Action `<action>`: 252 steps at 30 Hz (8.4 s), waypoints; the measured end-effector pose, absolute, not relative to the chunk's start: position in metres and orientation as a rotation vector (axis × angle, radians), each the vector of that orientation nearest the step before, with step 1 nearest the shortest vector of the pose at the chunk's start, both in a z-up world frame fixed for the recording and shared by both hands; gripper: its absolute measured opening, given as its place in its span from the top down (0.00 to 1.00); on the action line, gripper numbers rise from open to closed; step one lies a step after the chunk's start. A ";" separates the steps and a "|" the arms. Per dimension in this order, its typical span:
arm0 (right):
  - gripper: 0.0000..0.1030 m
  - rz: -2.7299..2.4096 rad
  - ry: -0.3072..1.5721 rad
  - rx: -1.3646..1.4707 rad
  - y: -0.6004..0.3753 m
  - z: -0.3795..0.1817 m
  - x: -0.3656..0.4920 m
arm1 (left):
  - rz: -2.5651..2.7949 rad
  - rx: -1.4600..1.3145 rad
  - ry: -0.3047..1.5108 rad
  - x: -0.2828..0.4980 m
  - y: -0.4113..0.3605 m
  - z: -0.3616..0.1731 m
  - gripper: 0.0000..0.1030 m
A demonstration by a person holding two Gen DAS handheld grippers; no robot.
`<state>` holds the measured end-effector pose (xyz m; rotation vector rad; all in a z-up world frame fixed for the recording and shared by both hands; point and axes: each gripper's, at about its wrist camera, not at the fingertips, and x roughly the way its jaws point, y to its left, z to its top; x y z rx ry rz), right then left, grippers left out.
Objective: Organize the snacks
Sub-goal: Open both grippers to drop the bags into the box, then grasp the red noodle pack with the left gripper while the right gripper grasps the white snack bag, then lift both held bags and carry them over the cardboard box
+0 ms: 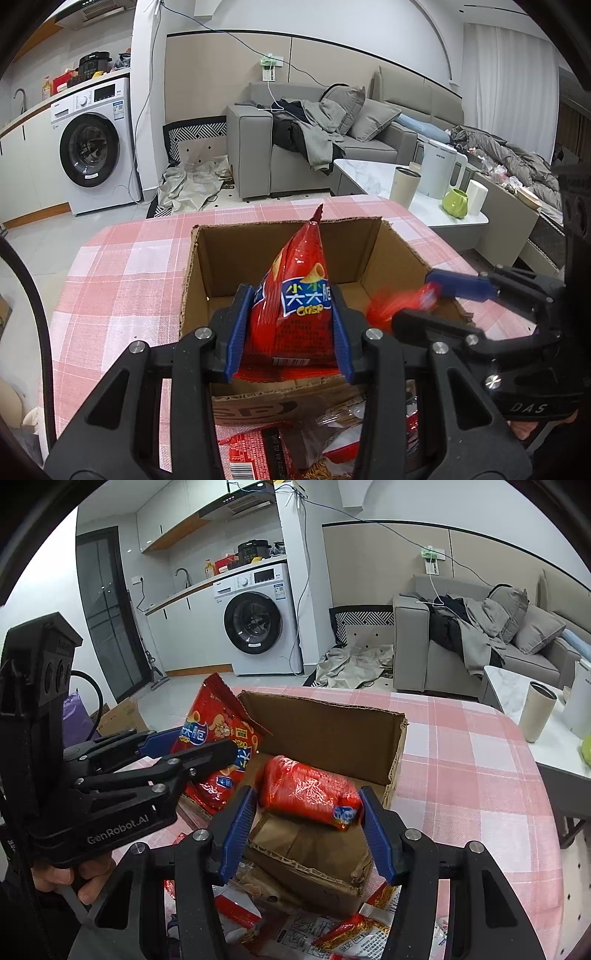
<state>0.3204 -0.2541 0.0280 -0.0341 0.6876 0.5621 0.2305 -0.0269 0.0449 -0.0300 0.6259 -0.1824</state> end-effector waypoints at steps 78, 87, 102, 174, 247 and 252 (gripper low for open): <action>0.00 0.362 0.846 0.085 -0.360 -0.024 0.275 | 0.004 -0.056 0.754 0.128 0.020 -0.022 0.01; 0.00 0.362 0.906 0.163 -0.365 -0.039 0.287 | 0.023 -0.081 0.796 0.150 0.032 -0.044 0.01; 0.00 0.335 0.959 0.225 -0.362 -0.058 0.305 | 0.015 -0.097 0.863 0.184 0.037 -0.072 0.00; 0.38 0.404 0.751 0.344 -0.399 -0.007 0.269 | -0.157 -0.153 0.742 0.126 0.043 -0.010 0.60; 0.38 0.558 0.680 0.181 -0.287 0.038 0.309 | -0.140 -0.074 0.597 0.195 -0.017 0.059 0.60; 0.38 0.554 0.692 0.170 -0.282 0.035 0.316 | -0.137 -0.062 0.605 0.202 -0.019 0.051 0.60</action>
